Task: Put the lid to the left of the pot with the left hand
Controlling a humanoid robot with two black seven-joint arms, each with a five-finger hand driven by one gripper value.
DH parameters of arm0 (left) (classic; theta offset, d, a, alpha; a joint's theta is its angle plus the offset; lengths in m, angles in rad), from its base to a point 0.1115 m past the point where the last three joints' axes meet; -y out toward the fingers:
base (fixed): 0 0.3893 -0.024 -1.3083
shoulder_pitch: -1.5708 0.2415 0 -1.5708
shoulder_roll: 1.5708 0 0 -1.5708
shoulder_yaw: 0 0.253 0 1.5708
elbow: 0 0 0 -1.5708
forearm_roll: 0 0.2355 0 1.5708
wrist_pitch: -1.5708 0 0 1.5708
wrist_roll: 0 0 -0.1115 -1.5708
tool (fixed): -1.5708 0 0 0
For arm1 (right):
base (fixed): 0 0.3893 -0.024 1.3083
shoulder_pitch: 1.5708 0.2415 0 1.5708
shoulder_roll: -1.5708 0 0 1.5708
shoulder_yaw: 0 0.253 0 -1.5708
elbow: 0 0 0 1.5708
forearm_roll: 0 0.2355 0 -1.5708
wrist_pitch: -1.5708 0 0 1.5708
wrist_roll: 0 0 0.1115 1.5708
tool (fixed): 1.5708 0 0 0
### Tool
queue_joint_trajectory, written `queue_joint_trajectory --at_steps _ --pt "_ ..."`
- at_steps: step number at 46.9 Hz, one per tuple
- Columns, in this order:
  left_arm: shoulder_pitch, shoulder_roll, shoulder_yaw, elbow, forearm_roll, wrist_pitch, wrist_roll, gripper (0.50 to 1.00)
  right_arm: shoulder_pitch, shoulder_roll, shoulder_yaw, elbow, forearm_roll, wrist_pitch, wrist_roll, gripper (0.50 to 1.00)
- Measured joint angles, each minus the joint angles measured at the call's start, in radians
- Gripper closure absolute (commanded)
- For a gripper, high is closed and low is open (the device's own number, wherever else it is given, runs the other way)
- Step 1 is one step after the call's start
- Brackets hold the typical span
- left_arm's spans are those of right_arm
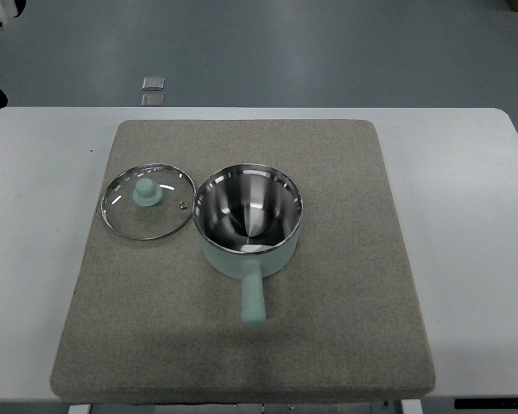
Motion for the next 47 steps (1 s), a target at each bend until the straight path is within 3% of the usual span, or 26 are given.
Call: queue_joint_trajectory --at_steps 11,23,27,36,47 --pt "0.028 -0.038 0.001 0.024 -0.234 0.035 0.202 0.506 -0.001 0.0 0.0 0.0 0.0 0.0 0.0 0.576" --pt "0.074 -0.097 -0.008 0.017 -0.395 0.095 0.34 0.506 0.0 0.0 0.0 0.0 0.0 0.0 0.0 0.576" --pt "0.097 -0.106 -0.013 0.008 -0.465 0.067 0.348 0.506 0.0 0.0 0.0 0.0 0.0 0.0 0.0 0.576" --pt "0.147 -0.125 -0.11 0.016 -0.543 -0.108 0.347 0.506 0.0 0.0 0.0 0.0 0.0 0.0 0.0 0.576" --pt "0.161 -0.15 -0.147 0.022 -0.542 -0.116 0.336 0.506 0.0 0.0 0.0 0.0 0.0 0.0 0.0 0.576"
